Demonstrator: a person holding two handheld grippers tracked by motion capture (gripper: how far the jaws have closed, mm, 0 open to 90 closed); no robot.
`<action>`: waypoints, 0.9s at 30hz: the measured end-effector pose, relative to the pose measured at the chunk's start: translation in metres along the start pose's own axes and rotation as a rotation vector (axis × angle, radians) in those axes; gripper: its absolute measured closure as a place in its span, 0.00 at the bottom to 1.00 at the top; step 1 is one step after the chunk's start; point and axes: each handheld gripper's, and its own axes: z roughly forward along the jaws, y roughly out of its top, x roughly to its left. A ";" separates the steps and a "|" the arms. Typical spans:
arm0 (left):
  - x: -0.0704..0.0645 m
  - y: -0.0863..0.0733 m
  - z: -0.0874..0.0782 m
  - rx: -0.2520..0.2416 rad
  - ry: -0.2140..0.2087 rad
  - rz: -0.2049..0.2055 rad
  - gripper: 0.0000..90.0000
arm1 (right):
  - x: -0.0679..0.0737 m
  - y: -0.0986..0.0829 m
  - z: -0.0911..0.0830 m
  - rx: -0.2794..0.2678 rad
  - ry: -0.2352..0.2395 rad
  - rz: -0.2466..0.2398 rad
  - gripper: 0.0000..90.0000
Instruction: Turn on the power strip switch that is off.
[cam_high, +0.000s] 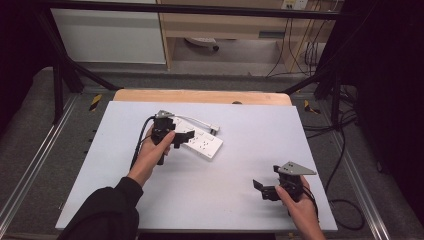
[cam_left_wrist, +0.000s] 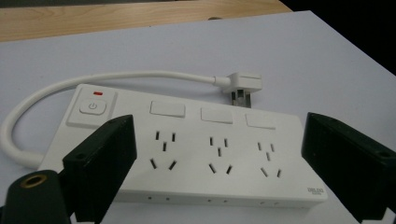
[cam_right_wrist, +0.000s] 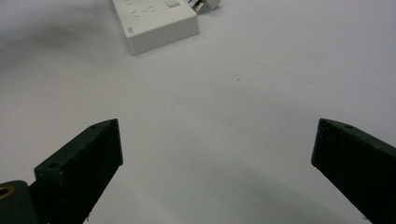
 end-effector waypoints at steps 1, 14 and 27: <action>0.001 -0.002 -0.005 -0.010 0.001 -0.001 0.11 | 0.000 0.000 0.000 0.000 0.000 0.000 0.03; 0.004 -0.024 -0.070 -0.094 0.007 -0.006 0.11 | 0.001 0.000 0.002 0.004 0.006 -0.002 0.03; 0.009 -0.078 -0.125 -0.158 0.035 -0.001 0.10 | 0.001 0.001 0.003 0.006 0.010 -0.011 0.03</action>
